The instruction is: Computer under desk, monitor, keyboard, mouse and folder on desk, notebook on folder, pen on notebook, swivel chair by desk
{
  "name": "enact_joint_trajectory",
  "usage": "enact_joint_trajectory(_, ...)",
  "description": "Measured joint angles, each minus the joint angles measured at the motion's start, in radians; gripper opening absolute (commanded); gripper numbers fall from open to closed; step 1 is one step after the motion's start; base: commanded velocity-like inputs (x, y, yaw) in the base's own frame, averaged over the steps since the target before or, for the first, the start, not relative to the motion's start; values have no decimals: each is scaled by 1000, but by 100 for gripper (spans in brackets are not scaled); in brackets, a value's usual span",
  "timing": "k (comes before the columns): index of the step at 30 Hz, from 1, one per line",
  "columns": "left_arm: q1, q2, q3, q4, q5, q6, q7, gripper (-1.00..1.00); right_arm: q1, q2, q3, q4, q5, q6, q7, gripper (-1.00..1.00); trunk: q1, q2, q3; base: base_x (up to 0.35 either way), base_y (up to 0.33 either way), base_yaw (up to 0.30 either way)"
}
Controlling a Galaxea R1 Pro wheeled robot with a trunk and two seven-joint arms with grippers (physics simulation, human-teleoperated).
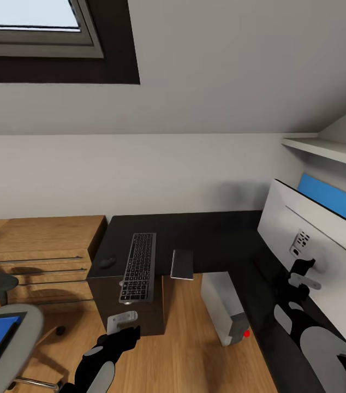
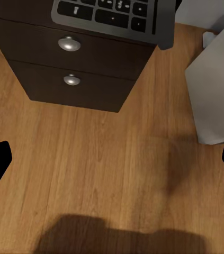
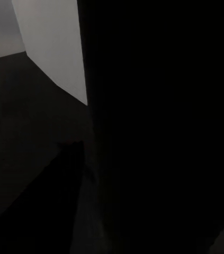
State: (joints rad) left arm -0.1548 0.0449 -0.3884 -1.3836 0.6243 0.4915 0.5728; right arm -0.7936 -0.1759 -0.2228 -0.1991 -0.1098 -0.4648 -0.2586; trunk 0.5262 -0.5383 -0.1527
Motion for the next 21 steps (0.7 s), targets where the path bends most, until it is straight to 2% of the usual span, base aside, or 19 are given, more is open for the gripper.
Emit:
enact_joint_trajectory(6, 0, 0, 0, 0, -1, 0, 0, 100, 0, 0, 0, 0, 1, 0, 0, -100, 0, 0, 0, -7, 0, 0)
enact_joint_trajectory(9, 0, 1, 0, 0, -4, 0, 1, 100, 0, 0, 7, 0, 0, 0, 1, -100, 0, 0, 0, -158, 0, 0)
enact_joint_trajectory(21, 0, 2, 0, 0, -5, 0, 2, 100, 0, 0, 5, 0, -2, -1, 1, -100, 1, 0, 0, -308, 0, 0)
